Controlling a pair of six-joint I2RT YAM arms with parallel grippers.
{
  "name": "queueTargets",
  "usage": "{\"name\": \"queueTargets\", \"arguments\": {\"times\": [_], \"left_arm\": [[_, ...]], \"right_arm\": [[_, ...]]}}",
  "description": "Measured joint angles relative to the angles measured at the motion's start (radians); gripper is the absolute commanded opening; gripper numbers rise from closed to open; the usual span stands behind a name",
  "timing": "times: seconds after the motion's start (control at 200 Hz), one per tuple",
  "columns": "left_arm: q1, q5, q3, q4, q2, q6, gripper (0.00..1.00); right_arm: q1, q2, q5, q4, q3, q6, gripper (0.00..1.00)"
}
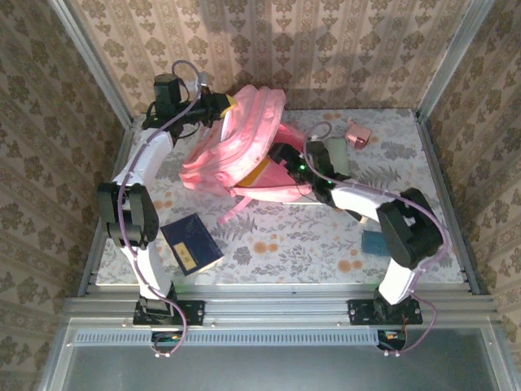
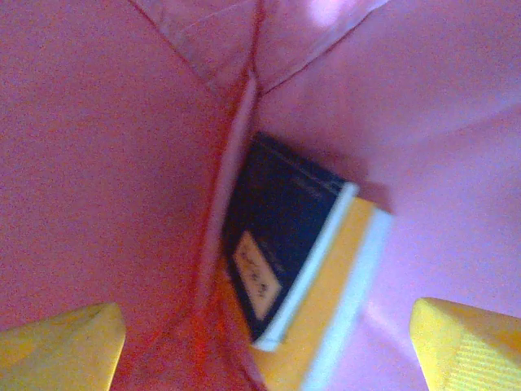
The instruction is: Pack the student bag
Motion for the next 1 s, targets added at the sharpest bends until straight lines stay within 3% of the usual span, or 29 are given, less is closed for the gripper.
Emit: {"name": "queueTargets", "arguments": {"times": [0.125, 0.235, 0.305, 0.455, 0.585, 0.735, 0.995], "left_arm": [[0.0, -0.006, 0.001, -0.032, 0.0, 0.05, 0.0], [-0.017, -0.042, 0.033, -0.165, 0.0, 0.169, 0.0], [-0.039, -0.074, 0.06, -0.249, 0.0, 0.248, 0.0], [-0.109, -0.134, 0.062, -0.349, 0.002, 0.36, 0.04], [-0.175, -0.179, 0.034, -0.389, 0.01, 0.425, 0.07], [-0.235, -0.224, 0.005, -0.41, 0.052, 0.47, 0.1], [-0.31, -0.27, -0.042, -0.428, 0.098, 0.477, 0.46]], "right_arm": [[0.002, -0.19, 0.046, -0.086, -0.085, -0.111, 0.91], [0.002, -0.419, 0.106, -0.135, -0.18, -0.194, 0.91], [0.001, -0.554, 0.16, -0.179, -0.243, -0.235, 0.87], [0.0, -0.761, 0.238, -0.336, -0.331, -0.339, 0.88], [-0.003, -0.893, 0.239, -0.491, -0.348, -0.42, 0.88], [-0.003, -0.995, 0.143, -0.581, -0.354, -0.453, 0.88], [-0.003, -1.004, 0.028, -0.626, -0.354, -0.477, 0.89]]}}
